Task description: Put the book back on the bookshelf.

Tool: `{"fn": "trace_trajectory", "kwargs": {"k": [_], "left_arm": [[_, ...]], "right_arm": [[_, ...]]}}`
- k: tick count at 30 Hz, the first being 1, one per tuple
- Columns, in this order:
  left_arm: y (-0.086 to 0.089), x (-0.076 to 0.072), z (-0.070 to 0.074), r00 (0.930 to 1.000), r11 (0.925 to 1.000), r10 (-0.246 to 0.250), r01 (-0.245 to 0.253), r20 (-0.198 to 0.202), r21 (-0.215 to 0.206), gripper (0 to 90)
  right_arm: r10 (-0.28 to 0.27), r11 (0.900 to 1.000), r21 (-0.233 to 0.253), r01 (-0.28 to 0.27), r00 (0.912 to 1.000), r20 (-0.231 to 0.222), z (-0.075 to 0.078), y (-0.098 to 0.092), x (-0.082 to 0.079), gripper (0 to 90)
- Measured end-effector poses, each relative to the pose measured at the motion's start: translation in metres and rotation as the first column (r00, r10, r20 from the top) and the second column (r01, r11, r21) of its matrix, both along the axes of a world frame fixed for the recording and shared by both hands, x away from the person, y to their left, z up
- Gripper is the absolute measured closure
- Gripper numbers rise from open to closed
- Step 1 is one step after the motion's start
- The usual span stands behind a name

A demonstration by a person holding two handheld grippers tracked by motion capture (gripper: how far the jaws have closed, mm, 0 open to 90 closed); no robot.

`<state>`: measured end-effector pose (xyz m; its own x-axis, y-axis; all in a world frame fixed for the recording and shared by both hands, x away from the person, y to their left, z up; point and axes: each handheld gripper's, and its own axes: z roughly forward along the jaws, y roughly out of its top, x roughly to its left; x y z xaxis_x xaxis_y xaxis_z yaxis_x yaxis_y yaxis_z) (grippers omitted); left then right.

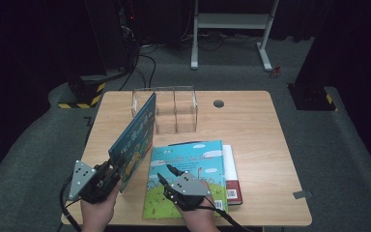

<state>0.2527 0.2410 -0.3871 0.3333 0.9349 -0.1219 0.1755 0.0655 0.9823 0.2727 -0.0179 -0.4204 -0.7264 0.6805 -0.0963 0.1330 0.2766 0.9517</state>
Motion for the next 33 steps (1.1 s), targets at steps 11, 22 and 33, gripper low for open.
{"fn": "trace_trajectory", "kwargs": {"k": [11,22,33], "left_arm": [[0.009,-0.001,-0.003,0.9999,0.9998,0.010,-0.010,0.007,0.018,78.1],[0.013,-0.003,-0.007,0.9998,0.9994,0.003,-0.004,0.021,0.035,78.6],[0.017,-0.002,-0.009,0.9989,0.9988,0.004,-0.006,0.047,0.048,79.2]], "right_arm": [[-0.112,0.994,0.004,0.112,0.9936,0.003,0.008,-0.051,0.011,60.9],[-0.243,0.970,0.017,0.244,0.9698,-0.016,-0.008,-0.108,0.018,61.0],[-0.357,0.934,-0.022,0.356,0.9318,-0.066,-0.030,-0.145,0.032,61.4]]}}
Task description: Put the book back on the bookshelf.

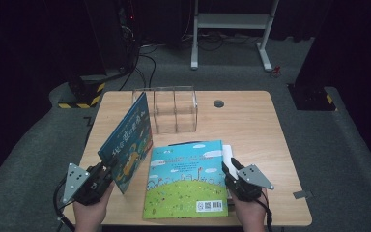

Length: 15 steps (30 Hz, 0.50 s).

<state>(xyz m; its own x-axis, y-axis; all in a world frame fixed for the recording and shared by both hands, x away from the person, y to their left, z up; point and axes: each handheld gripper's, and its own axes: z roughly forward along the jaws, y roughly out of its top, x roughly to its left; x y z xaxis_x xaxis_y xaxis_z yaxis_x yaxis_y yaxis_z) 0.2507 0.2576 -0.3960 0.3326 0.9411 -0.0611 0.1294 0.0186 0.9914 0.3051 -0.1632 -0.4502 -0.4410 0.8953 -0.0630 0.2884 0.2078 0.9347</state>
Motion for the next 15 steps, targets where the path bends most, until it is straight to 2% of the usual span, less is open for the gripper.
{"fn": "trace_trajectory", "kwargs": {"k": [8,15], "left_arm": [[0.007,0.002,0.000,0.9999,0.9999,-0.013,0.013,0.001,0.003,79.6],[0.013,0.005,0.003,0.9994,0.9996,-0.029,0.029,-0.019,-0.006,79.1]], "right_arm": [[-0.016,1.000,0.003,0.016,0.9997,-0.019,-0.004,-0.005,0.004,61.4],[-0.008,1.000,0.006,0.009,0.9996,-0.027,-0.005,-0.004,0.005,61.4]]}}
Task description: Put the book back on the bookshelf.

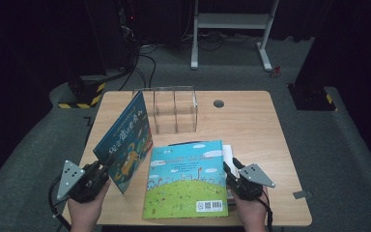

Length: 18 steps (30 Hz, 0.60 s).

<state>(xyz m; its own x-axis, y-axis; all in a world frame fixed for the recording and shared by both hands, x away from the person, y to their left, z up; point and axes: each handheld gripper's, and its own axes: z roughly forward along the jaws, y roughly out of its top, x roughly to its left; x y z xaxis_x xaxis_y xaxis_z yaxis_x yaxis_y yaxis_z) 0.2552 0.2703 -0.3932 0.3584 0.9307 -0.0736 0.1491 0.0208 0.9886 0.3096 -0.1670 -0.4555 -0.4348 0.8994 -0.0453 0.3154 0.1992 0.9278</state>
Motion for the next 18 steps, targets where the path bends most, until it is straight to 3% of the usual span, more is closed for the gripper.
{"fn": "trace_trajectory", "kwargs": {"k": [6,11,18], "left_arm": [[0.0000,-0.0003,0.0003,0.9999,0.9996,0.013,-0.014,0.010,0.027,80.1],[-0.0018,-0.0006,0.0014,0.9998,0.9972,0.012,-0.013,0.019,0.073,81.0],[0.0003,0.0018,0.0034,1.0000,0.9978,0.003,-0.003,0.001,0.066,81.2]], "right_arm": [[0.003,1.000,0.000,-0.003,0.9999,-0.010,-0.0011,0.0012,0.0002,61.3],[0.007,1.000,0.001,-0.007,0.9999,-0.013,-0.0018,0.0020,0.0003,61.3],[0.005,1.000,0.005,-0.005,0.9998,-0.017,-0.0017,0.0017,-0.0001,61.3]]}}
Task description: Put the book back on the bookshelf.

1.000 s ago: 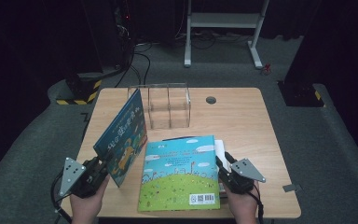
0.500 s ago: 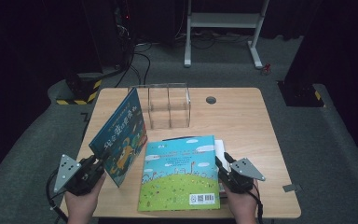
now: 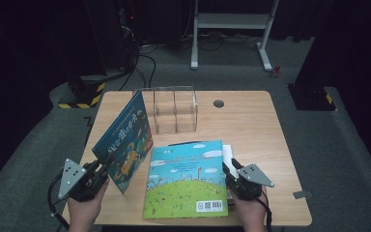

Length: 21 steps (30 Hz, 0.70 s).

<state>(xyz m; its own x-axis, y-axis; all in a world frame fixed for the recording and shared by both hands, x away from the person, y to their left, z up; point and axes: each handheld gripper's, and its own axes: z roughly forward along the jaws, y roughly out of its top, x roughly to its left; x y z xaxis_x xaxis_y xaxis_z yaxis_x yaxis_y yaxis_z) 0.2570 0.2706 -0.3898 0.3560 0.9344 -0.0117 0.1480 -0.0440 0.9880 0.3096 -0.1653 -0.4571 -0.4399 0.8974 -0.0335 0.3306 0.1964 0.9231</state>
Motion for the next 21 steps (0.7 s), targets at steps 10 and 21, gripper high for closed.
{"fn": "trace_trajectory", "kwargs": {"k": [10,21], "left_arm": [[0.0038,0.0031,0.0022,0.9997,0.9995,-0.022,0.022,-0.008,-0.021,79.9],[0.0023,0.0056,0.0069,0.9999,0.9998,-0.015,0.015,0.005,-0.014,79.8]], "right_arm": [[0.003,1.000,0.000,-0.003,1.0000,-0.004,-0.0010,0.0003,0.0004,61.2],[0.006,1.000,0.001,-0.006,0.9999,-0.013,-0.0029,0.0014,0.0007,61.0]]}}
